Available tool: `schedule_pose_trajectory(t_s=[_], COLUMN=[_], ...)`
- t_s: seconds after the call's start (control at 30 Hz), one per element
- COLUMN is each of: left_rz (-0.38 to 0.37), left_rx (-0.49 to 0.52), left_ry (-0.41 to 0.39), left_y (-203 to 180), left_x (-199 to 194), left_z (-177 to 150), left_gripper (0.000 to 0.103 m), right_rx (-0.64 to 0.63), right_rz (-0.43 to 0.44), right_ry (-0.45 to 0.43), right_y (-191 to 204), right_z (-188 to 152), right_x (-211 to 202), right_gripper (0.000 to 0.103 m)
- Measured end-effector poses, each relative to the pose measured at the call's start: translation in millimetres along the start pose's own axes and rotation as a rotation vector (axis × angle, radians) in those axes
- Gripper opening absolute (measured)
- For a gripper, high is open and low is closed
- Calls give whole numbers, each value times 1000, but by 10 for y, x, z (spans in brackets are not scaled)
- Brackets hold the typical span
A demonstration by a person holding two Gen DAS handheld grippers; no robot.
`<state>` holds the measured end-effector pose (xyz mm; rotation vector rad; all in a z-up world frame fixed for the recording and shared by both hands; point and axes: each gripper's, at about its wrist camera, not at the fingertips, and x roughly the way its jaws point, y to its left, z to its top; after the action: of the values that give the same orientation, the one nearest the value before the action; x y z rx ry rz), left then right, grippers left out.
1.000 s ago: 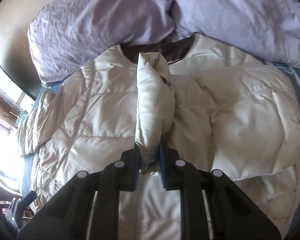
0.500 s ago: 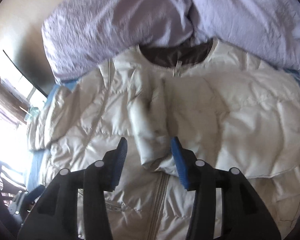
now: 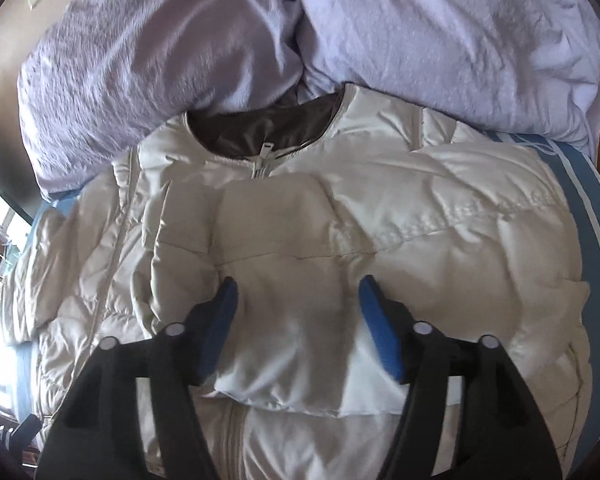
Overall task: Fold large clothes
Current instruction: 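Open the right gripper and press the folded sleeve flat on the chest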
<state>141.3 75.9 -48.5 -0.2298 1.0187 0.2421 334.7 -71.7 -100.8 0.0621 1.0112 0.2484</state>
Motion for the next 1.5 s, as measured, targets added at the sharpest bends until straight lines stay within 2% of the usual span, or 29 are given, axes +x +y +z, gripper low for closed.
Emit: schedule_pose_trajectory(t_s=[0.13,0.53,1.13,1.5], left_rz=[6,18,37,39], left_rx=[-4,-19,-29,-71], left_ry=[3,16,8,1], left_y=[41,79,44,210], left_x=[13,36,-11,-11], left_z=[9,-6,2,67], left_gripper=[102,102,102,102], right_rx=[-38,-62,-107,-102], right_rz=[-18,-61,-102,-106], right_ry=[2,23,-49,-72], right_y=[149,291,309,291], right_z=[-5,-15,-124,-152], right_x=[77,350,464,451], right_gripper=[79,91,99,101])
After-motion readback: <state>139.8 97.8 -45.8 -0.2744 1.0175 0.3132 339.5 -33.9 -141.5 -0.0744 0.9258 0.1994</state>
